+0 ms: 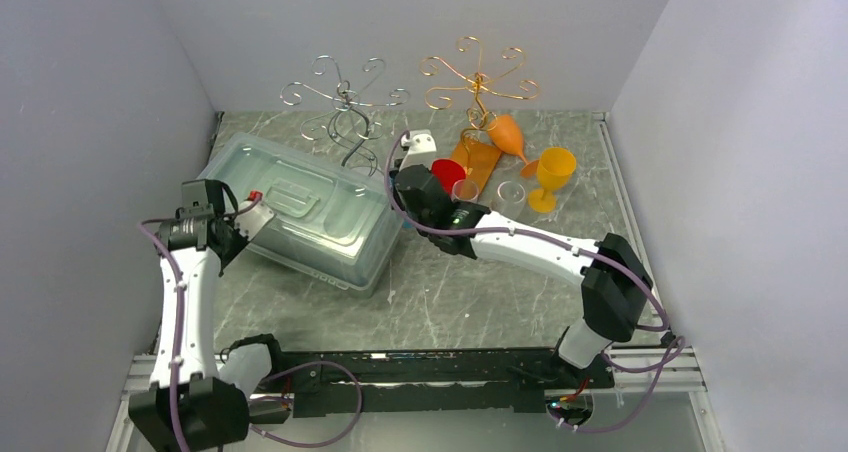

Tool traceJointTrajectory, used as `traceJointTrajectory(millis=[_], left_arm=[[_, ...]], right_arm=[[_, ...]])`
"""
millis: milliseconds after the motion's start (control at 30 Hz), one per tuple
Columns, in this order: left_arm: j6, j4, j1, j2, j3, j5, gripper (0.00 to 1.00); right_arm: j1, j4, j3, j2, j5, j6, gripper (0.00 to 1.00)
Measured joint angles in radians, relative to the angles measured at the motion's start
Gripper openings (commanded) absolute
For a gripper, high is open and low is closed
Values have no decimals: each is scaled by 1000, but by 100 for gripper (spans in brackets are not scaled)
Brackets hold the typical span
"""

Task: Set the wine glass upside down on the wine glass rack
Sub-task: Move the distractor to the center of the board.

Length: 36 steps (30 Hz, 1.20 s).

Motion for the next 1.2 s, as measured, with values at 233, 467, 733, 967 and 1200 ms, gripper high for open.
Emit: traceJointTrajectory(millis=[233,467,733,967,1200], left_arm=[[-84,90,124,177,56,36,0],[-138,147,258,300,163,108,0],[-188,70,268,299,376,219,0],[-152,-46,268,197,272,253,0],[-148,-84,268,159,165,229,0]], right_arm=[[97,58,6,0,-2,-2,0],[122,64,6,2,-47,12,0],[130,34,46,19,-116,6,0],[44,-10,19,-24,-169,-7,0],[0,-18,62,66,-192,-34,0]])
